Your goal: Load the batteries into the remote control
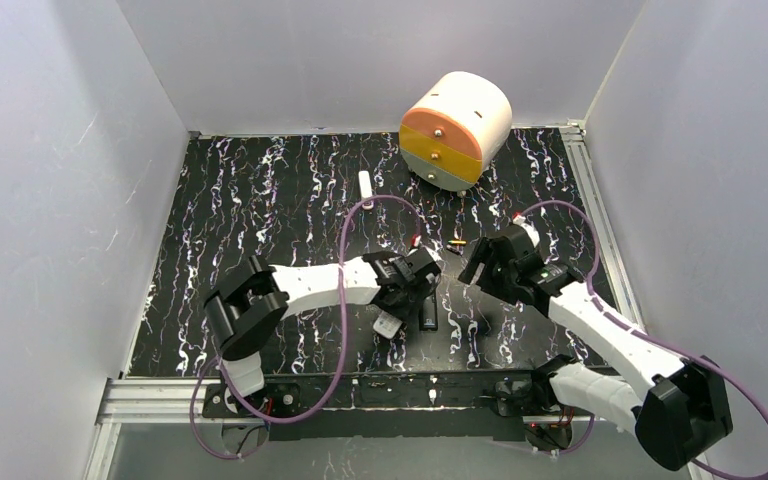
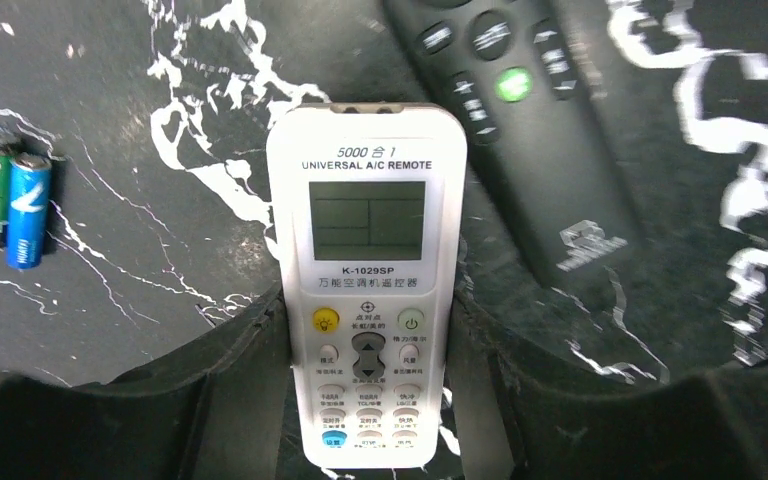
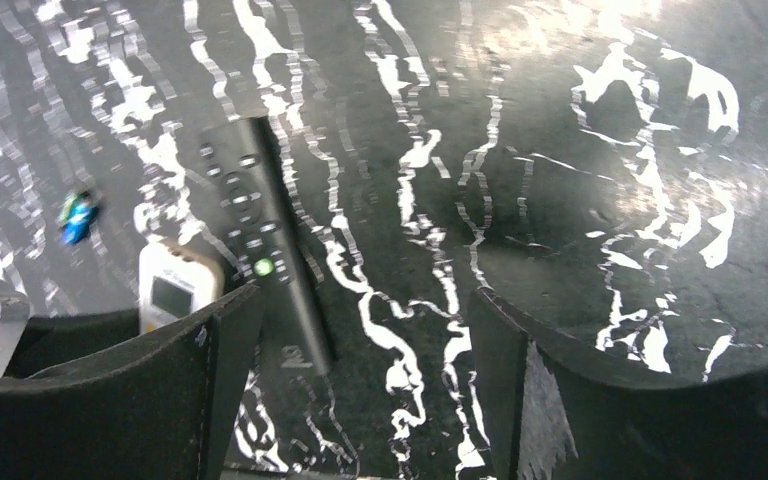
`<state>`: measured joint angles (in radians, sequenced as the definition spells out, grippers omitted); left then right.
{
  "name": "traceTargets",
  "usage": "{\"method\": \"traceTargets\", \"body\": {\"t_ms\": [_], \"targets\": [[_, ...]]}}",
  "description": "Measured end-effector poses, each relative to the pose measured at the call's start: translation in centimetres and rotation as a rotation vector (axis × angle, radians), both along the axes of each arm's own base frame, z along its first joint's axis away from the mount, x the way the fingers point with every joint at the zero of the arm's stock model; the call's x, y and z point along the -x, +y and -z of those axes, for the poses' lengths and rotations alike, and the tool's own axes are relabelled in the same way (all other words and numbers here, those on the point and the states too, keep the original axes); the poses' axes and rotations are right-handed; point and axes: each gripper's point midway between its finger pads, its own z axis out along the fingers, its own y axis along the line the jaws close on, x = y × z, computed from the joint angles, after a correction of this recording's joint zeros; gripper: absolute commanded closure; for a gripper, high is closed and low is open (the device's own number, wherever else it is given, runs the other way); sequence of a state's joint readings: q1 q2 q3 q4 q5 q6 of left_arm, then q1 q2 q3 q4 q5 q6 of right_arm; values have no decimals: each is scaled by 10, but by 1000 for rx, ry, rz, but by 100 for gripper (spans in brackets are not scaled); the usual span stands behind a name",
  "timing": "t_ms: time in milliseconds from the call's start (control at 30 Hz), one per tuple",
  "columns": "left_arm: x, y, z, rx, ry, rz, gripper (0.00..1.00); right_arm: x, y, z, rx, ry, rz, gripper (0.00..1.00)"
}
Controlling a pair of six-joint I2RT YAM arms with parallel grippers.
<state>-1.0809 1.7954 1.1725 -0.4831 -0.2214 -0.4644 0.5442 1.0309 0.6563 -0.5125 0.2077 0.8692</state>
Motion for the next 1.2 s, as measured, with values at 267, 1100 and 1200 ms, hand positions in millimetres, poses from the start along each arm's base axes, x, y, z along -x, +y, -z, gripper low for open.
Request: {"method": "traceTargets", "body": {"t_ms": [267, 1100, 1200], "targets": [[-18, -25, -102, 350, 13, 68, 94, -1, 35, -67, -183, -186, -208, 2], [-35, -35, -354, 1190, 63, 132, 94, 39, 128, -286, -940, -763, -740, 1], [-32, -40, -367, 1247, 94, 147, 94, 40, 129, -296, -986, -770, -745, 1]]}}
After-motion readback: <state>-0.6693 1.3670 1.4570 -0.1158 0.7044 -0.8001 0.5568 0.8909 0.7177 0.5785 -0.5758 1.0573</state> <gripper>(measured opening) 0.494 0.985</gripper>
